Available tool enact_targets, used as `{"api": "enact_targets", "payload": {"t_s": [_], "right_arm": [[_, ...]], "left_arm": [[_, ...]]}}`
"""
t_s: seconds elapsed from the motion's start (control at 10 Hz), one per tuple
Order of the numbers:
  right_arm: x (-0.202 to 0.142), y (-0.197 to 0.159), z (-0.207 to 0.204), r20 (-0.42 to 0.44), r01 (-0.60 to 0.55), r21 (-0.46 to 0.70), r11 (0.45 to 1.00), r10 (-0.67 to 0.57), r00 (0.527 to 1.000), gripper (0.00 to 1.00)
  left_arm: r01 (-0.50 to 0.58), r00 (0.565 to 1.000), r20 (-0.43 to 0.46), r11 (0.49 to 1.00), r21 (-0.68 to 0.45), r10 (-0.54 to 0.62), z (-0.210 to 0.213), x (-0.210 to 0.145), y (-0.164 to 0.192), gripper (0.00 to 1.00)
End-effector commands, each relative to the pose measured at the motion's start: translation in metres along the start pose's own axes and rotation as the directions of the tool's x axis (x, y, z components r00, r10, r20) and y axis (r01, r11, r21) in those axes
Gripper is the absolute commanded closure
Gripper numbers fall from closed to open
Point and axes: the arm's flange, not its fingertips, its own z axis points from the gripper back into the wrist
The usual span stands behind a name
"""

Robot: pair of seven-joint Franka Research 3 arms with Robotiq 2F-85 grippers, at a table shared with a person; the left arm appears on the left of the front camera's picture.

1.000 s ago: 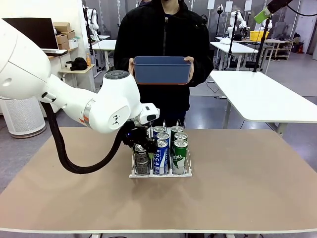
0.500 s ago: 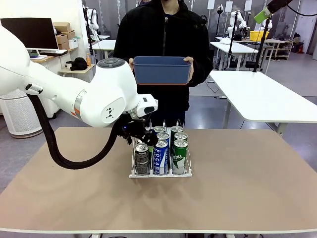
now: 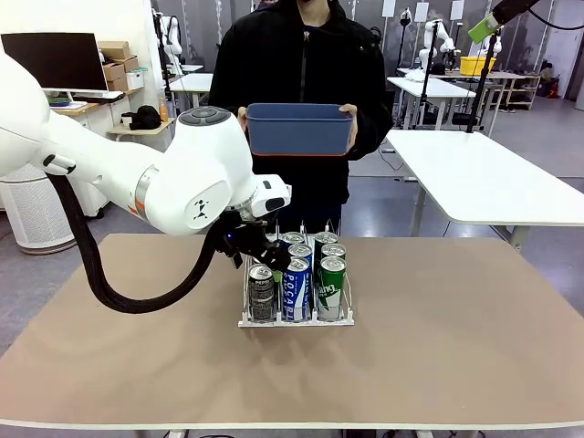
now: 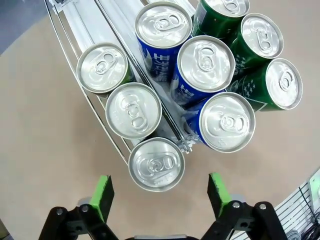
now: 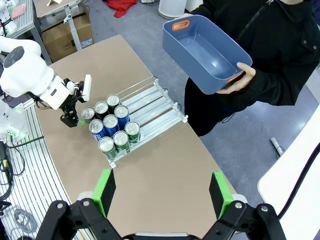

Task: Fill the beverage cans into the dispenser.
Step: Place the picked Pepsi coke in the line of the Automatic Can Dispenser with the same cans.

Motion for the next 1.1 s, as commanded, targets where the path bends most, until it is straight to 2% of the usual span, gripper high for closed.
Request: {"api": "enact_targets", "payload": {"t_s": [0.0, 0.3, 0.4, 0.5, 0.8, 1.0], "right_arm": [[0.0, 0.001, 0.0, 0.0, 0.007, 0.008, 1.0, -0.007, 1.0, 0.0], [0.0, 0.001, 0.0, 0.0, 0.007, 0.008, 1.0, -0.007, 1.0, 0.0], [0.0, 0.001, 0.0, 0.0, 0.007, 0.008, 1.0, -0.007, 1.0, 0.0], [0.0, 0.001, 0.0, 0.0, 0.007, 0.008, 1.0, -0.007, 1.0, 0.0], [0.0, 0.001, 0.0, 0.0, 0.007, 0.008, 1.0, -0.007, 1.0, 0.0], [0.0, 0.001, 0.0, 0.0, 0.007, 0.008, 1.0, -0.007, 1.0, 0.0]], "left_arm": [[-0.004, 1.0, 0.004, 1.0, -0.003, 0.004, -0.001, 0.003, 0.001, 0.0], [0.0, 1.0, 0.0, 1.0, 0.0, 0.0, 0.0, 0.0, 0.0, 0.0], [0.057, 0.995, -0.075, 0.997, -0.061, -0.061, 0.014, -0.002, 0.003, 0.0], [0.105, 0.988, -0.1, 0.991, -0.087, -0.114, 0.03, -0.008, 0.006, 0.0], [0.215, 0.969, -0.08, 0.96, -0.179, -0.232, 0.081, -0.011, 0.038, 0.0], [0.248, 0.967, -0.002, 0.945, -0.215, -0.255, 0.123, -0.013, 0.071, 0.0]]}}
